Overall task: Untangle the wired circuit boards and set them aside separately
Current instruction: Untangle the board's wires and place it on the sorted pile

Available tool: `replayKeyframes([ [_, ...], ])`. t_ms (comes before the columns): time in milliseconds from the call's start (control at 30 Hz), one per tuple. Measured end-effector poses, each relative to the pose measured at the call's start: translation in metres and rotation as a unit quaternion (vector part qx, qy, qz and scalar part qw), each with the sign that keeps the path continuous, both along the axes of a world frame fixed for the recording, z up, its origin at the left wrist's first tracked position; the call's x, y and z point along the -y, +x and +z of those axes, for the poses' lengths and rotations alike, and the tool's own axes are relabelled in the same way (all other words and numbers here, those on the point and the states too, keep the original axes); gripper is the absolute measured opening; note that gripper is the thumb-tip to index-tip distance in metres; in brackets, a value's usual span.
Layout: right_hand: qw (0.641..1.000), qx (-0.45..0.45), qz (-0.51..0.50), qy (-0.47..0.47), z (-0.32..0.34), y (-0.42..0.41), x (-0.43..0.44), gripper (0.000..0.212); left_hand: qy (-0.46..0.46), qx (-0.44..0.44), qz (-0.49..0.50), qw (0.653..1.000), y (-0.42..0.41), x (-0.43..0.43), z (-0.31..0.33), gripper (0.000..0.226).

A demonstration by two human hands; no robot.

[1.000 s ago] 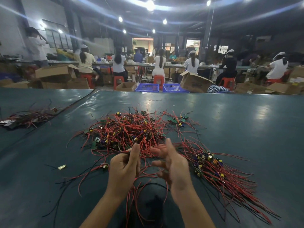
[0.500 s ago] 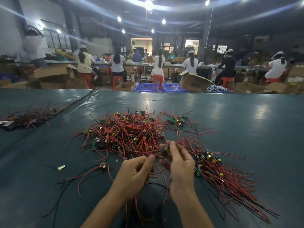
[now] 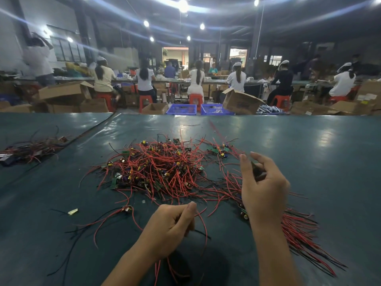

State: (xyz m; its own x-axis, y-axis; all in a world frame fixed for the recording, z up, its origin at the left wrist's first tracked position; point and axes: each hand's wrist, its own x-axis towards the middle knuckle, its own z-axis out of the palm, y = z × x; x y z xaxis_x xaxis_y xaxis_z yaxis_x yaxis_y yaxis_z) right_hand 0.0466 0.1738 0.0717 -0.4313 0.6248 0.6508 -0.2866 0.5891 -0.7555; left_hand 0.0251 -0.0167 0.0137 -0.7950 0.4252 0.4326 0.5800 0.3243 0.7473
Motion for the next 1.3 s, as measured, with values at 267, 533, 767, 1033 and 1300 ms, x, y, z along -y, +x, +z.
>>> replayKeyframes([
  [267, 0.969, 0.240, -0.048, 0.023, -0.003, 0.001, -0.023, 0.032, -0.003, -0.002, 0.018, 1.000, 0.000, 0.002, 0.001, 0.070],
  [533, 0.987, 0.156, -0.030, 0.006, -0.013, -0.006, -0.023, 0.034, -0.010, 0.000, 0.028, 1.000, 0.001, 0.002, 0.000, 0.066],
  [767, 0.995, -0.011, 0.021, -0.096, -0.003, -0.008, -0.010, 0.029, -0.014, 0.001, 0.031, 0.999, 0.002, 0.002, 0.001, 0.064],
  [1033, 0.791, -0.063, 0.249, -0.555, -0.002, -0.013, 0.001, 0.006, -0.013, 0.002, 0.026, 1.000, 0.002, 0.000, 0.001, 0.066],
  [1300, 0.704, -0.132, 0.160, -0.679, -0.011, -0.008, 0.010, 0.013, -0.019, -0.007, 0.017, 1.000, 0.001, 0.000, 0.000, 0.063],
])
